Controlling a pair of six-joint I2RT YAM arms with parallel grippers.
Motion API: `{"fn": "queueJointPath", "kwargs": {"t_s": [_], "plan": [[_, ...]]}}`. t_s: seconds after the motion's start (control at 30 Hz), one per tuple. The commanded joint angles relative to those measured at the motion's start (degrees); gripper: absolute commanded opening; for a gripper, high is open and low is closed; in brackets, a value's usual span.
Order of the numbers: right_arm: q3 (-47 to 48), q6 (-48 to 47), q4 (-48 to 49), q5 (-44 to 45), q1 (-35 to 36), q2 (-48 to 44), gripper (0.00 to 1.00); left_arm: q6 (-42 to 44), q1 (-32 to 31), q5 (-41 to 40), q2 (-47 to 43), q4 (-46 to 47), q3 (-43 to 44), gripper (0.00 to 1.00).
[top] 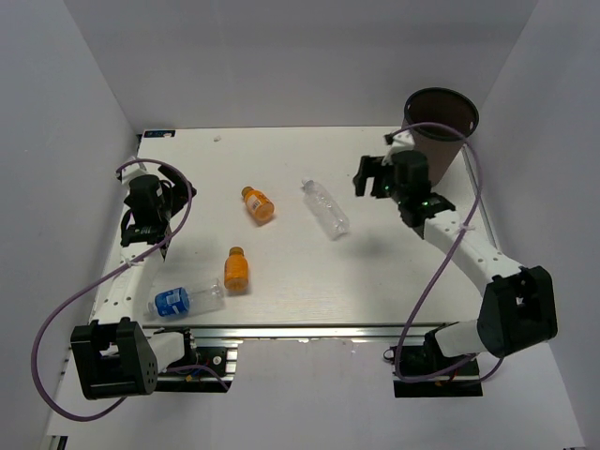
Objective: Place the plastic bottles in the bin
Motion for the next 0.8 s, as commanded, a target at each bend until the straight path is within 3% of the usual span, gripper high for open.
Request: {"fn": "queueJointPath", "kwargs": {"t_s": [0.0, 0.3, 0.47, 0.77], "plan": [[-2.0, 1.2, 1.6, 1.0, 4.8, 0.4, 0.89, 0.1, 0.0, 1.9, -0.3, 0.8, 0.4, 0.98], [-5.0, -1.4, 12.3, -1.5, 10.3, 8.2, 0.89, -0.4, 0.1, 4.6, 0.5, 2.1, 0.1, 0.98], [2.2, -3.8, 7.8, 5.5, 13.8, 15.1, 0.89, -0.1, 0.0, 4.6, 1.2, 1.0, 0.8, 0.98], [8.8, -2.3, 5.4, 7.4, 15.6, 25.5, 0.90, -0.5, 0.0, 5.3, 1.0, 1.7, 0.4, 0.98]]}}
